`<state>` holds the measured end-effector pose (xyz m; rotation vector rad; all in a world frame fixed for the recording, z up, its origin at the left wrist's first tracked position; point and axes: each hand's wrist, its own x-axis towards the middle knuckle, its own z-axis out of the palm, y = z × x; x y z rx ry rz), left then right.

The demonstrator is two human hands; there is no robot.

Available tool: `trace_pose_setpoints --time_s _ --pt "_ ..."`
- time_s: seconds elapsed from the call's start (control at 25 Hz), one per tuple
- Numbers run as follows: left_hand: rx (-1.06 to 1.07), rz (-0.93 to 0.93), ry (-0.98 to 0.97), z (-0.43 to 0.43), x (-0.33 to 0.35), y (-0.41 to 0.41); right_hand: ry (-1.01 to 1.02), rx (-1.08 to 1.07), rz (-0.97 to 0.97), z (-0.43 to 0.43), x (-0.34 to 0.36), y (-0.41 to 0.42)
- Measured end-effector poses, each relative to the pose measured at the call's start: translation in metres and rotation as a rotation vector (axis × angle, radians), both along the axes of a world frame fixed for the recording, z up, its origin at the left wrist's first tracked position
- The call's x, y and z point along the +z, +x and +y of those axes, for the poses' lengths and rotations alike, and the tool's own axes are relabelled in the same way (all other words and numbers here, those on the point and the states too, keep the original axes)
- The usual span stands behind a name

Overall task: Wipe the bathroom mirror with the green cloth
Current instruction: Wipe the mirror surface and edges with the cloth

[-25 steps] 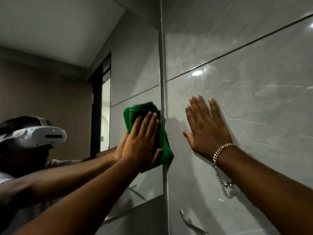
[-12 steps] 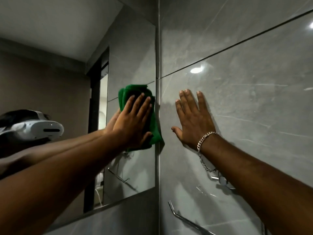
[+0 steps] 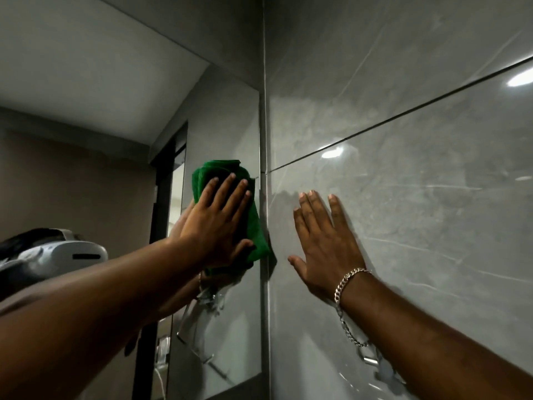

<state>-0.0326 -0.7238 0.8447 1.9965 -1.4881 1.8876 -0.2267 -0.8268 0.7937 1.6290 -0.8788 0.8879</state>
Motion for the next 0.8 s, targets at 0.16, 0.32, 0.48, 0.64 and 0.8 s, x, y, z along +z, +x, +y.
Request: trace_pose_setpoints --time_s 0.16,0.32,0.48,0.64,0.8 --pt "-0.038 -0.039 0.106 0.002 -0.037 0.008 -0.001 0.043 -0.010 -0.002 -0.003 -0.002" --pt "-0.036 -0.014 0.037 0.000 0.008 0.009 0.005 0.059 -0.008 -0.002 -0.004 0.000" --pt "-0.002 0.016 -0.007 -0.009 0.037 -0.001 0.016 0.075 0.004 -0.001 -0.001 0.000" --pt "-0.013 -0.018 0.090 -0.006 0.015 0.012 0.045 0.066 0.039 -0.001 0.002 -0.001" --pt "-0.029 -0.029 0.047 -0.014 0.043 0.006 0.049 0.080 0.054 -0.003 0.003 -0.001"
